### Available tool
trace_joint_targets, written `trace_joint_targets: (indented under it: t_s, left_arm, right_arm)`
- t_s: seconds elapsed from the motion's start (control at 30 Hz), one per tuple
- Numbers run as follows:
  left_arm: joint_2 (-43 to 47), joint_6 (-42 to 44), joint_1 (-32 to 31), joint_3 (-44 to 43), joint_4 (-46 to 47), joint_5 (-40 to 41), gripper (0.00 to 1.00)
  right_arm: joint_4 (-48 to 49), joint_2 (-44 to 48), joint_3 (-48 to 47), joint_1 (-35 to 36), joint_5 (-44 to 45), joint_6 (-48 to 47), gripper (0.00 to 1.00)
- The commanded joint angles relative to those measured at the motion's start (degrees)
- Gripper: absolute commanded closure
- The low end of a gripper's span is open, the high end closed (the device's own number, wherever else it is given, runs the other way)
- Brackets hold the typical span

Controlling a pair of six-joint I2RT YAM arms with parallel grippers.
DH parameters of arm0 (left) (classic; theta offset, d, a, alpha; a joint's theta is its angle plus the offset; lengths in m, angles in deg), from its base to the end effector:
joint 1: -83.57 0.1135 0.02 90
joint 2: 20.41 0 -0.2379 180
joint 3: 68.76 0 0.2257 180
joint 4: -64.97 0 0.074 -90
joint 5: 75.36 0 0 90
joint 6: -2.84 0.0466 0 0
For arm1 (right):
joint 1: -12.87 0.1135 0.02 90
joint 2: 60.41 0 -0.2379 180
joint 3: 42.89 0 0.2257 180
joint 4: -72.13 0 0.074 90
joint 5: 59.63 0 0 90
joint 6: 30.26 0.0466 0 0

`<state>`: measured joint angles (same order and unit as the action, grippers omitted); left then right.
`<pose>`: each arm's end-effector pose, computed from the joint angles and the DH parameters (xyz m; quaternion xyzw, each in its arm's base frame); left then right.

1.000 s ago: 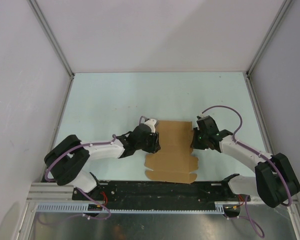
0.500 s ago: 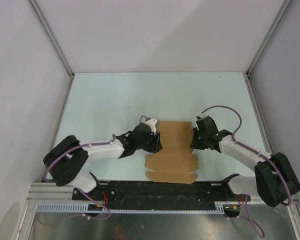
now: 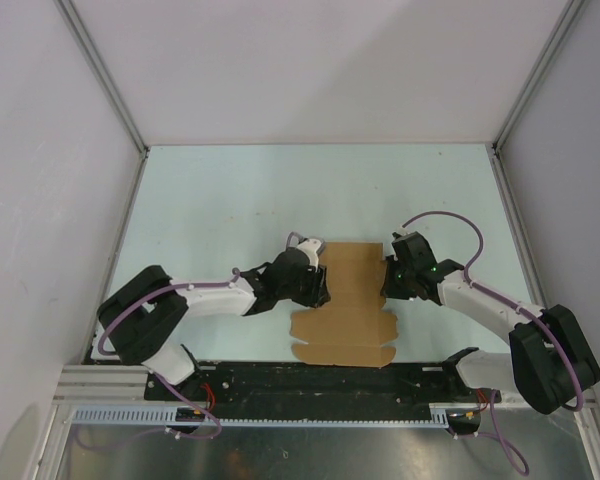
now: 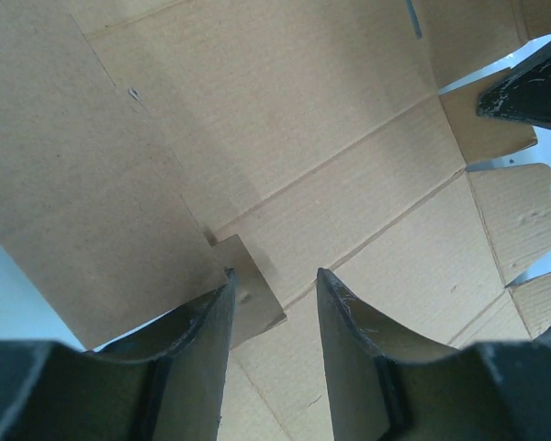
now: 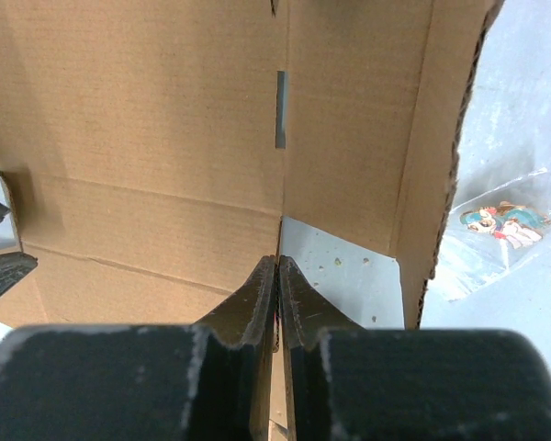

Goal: Fold the paper box

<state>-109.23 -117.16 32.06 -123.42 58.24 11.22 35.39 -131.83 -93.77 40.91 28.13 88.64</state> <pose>0.1802 -0.2310 0.1457 0.1818 0.8909 -0.2917 0.2969 0.1940 0.1054 0.1584 0.0017 0.9593 0.1507 0.2386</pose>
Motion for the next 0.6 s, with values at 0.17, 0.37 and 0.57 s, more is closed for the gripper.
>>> trace_joint_targets:
  t_s: [0.17, 0.37, 0.57]
  left_arm:
    - [-3.0, -0.7, -0.7, -2.3, 2.2, -1.2, 0.54]
    - [0.0, -0.6, -0.7, -1.2, 2.2, -0.7, 0.53]
    - [-0.6, -0.8, -0.7, -0.5, 2.2, -1.1, 0.53]
  right_arm:
    - [0.9, 0.2, 0.1, 0.3, 0.6, 0.6, 0.91]
    - [0.7, 1.1, 0.1, 0.3, 0.1, 0.6, 0.83]
    - [0.6, 4.7, 0.0, 0.3, -2.0, 1.8, 0.52]
